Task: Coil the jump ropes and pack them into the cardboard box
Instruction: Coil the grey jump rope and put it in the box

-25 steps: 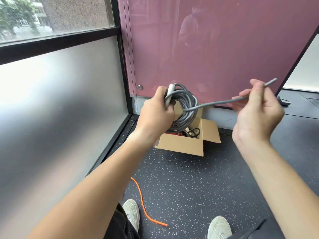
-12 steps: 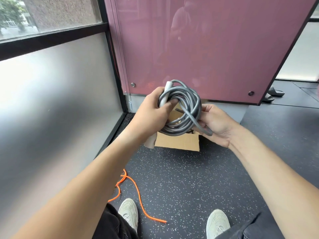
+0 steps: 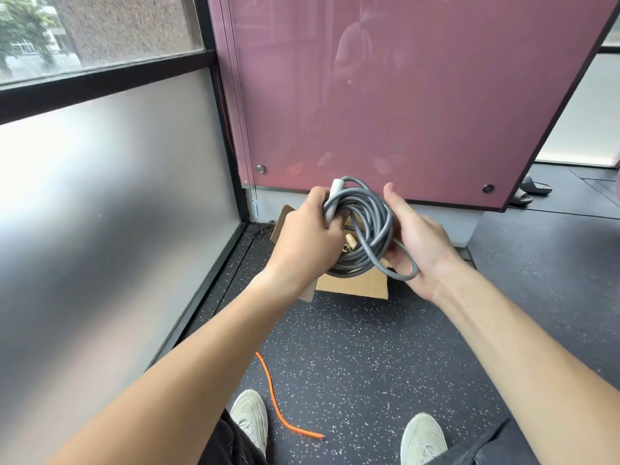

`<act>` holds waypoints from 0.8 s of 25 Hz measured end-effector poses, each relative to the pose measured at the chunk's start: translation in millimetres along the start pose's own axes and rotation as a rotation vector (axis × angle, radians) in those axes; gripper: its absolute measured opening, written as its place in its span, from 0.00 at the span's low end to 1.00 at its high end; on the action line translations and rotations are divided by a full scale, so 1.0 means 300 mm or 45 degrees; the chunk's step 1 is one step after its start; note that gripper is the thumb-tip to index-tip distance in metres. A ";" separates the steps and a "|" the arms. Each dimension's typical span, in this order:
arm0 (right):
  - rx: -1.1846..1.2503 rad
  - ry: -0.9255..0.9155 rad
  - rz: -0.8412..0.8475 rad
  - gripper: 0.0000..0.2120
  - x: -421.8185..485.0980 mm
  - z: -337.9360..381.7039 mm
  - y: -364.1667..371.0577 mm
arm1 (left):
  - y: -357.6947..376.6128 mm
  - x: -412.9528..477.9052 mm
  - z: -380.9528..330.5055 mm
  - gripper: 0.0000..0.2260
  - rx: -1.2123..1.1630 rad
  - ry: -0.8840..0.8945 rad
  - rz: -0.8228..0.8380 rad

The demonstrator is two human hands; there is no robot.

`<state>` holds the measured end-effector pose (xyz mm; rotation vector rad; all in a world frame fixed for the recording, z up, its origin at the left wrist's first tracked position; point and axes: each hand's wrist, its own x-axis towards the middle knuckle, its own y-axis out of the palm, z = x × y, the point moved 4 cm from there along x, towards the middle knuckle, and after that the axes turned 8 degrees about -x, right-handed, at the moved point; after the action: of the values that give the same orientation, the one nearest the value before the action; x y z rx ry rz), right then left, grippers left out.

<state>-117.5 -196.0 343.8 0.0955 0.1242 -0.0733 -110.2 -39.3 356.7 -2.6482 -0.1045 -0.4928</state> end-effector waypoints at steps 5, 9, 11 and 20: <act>-0.102 -0.272 0.062 0.17 -0.020 0.036 0.005 | -0.033 0.017 0.027 0.06 -0.056 -0.061 -0.030; -0.066 -0.385 0.196 0.10 -0.028 0.037 0.017 | -0.041 0.030 0.052 0.03 -0.481 -0.232 -0.036; -0.005 -0.420 0.285 0.13 -0.034 0.042 0.019 | -0.055 0.039 0.056 0.03 -0.574 -0.259 -0.086; 0.216 -0.299 0.109 0.13 -0.010 -0.010 0.068 | -0.025 0.029 0.044 0.03 -0.410 -0.162 -0.081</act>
<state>-119.3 -175.3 342.9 0.2602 -0.1207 -0.0092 -98.8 -26.7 351.9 -2.9996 -0.1610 -0.3886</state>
